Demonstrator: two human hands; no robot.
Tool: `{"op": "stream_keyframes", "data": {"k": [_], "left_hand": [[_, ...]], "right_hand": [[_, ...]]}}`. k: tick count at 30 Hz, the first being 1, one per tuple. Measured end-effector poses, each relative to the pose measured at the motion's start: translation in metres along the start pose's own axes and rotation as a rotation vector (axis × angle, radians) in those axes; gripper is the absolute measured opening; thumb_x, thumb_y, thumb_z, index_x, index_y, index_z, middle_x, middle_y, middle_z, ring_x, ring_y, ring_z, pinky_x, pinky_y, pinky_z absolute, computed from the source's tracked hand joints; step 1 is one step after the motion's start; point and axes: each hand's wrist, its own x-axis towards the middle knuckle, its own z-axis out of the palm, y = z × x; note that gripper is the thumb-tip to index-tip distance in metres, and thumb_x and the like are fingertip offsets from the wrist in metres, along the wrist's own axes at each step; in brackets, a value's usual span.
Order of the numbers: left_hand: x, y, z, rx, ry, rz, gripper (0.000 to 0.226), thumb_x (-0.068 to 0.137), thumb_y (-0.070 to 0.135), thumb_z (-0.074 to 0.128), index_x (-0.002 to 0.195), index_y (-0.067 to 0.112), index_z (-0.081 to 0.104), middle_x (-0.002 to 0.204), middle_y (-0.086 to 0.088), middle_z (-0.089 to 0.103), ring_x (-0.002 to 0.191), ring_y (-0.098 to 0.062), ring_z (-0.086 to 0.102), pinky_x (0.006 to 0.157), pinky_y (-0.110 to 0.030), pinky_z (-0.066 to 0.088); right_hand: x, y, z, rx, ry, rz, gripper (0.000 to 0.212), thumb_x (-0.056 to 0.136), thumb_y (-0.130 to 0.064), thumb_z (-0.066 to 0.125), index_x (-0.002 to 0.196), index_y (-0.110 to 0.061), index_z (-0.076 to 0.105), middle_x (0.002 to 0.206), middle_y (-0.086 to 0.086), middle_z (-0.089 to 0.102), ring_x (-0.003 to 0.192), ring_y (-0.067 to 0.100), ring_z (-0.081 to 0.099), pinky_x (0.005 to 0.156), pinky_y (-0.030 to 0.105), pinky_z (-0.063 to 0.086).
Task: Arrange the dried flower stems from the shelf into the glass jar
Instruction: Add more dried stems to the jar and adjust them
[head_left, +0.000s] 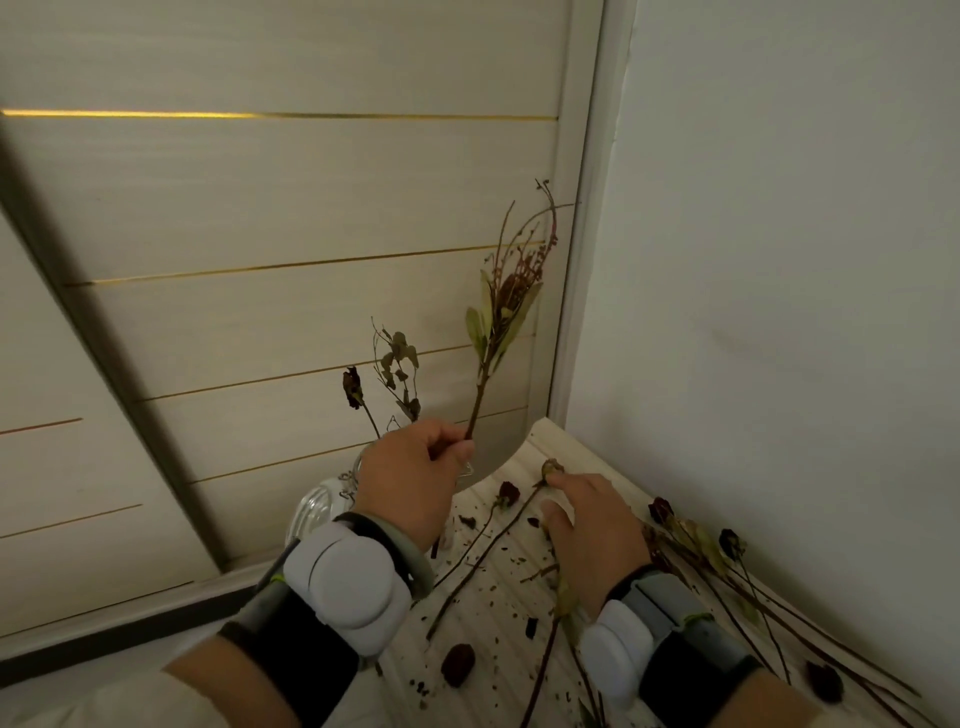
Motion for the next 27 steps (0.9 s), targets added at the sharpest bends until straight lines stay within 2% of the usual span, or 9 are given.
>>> {"op": "stream_keyframes", "data": {"k": [5,11,21,27], "left_hand": [[0.014,0.001,-0.019,0.003,0.057,0.019,0.015,0.088,0.025,0.061,0.101,0.022,0.068,0.087,0.007,0.069,0.085,-0.012,0.065,0.089,-0.031,0.053],[0.037,-0.003,-0.043,0.001,0.121,0.018,0.011,0.086,0.024,0.063,0.095,0.022,0.068,0.089,0.002,0.071,0.086,-0.018,0.067,0.091,-0.039,0.053],[0.058,-0.028,-0.054,0.022,0.172,-0.036,0.005,0.085,0.023,0.064,0.089,0.026,0.061,0.085,0.001,0.071,0.084,-0.019,0.068,0.089,-0.041,0.054],[0.061,-0.046,-0.047,0.055,0.161,-0.089,0.007,0.085,0.024,0.063,0.093,0.024,0.062,0.088,-0.002,0.071,0.086,-0.023,0.067,0.09,-0.041,0.053]], "right_hand": [[0.009,-0.019,0.004,-0.002,-0.005,-0.047,0.035,0.094,-0.027,0.051,0.127,-0.016,0.056,0.128,0.004,0.054,0.121,0.021,0.049,0.103,0.027,0.037],[0.018,-0.04,0.009,-0.062,-0.169,-0.119,0.041,0.097,-0.031,0.041,0.138,-0.024,0.041,0.14,-0.001,0.039,0.129,0.016,0.037,0.108,0.025,0.032],[0.021,-0.069,0.033,-0.142,-0.335,-0.299,0.05,0.096,-0.029,0.042,0.144,-0.028,0.029,0.153,-0.003,0.022,0.141,0.02,0.021,0.116,0.029,0.018],[0.021,-0.071,0.041,-0.163,-0.368,-0.325,0.053,0.096,-0.029,0.044,0.146,-0.028,0.025,0.155,-0.002,0.019,0.141,0.023,0.02,0.116,0.032,0.019]]}}
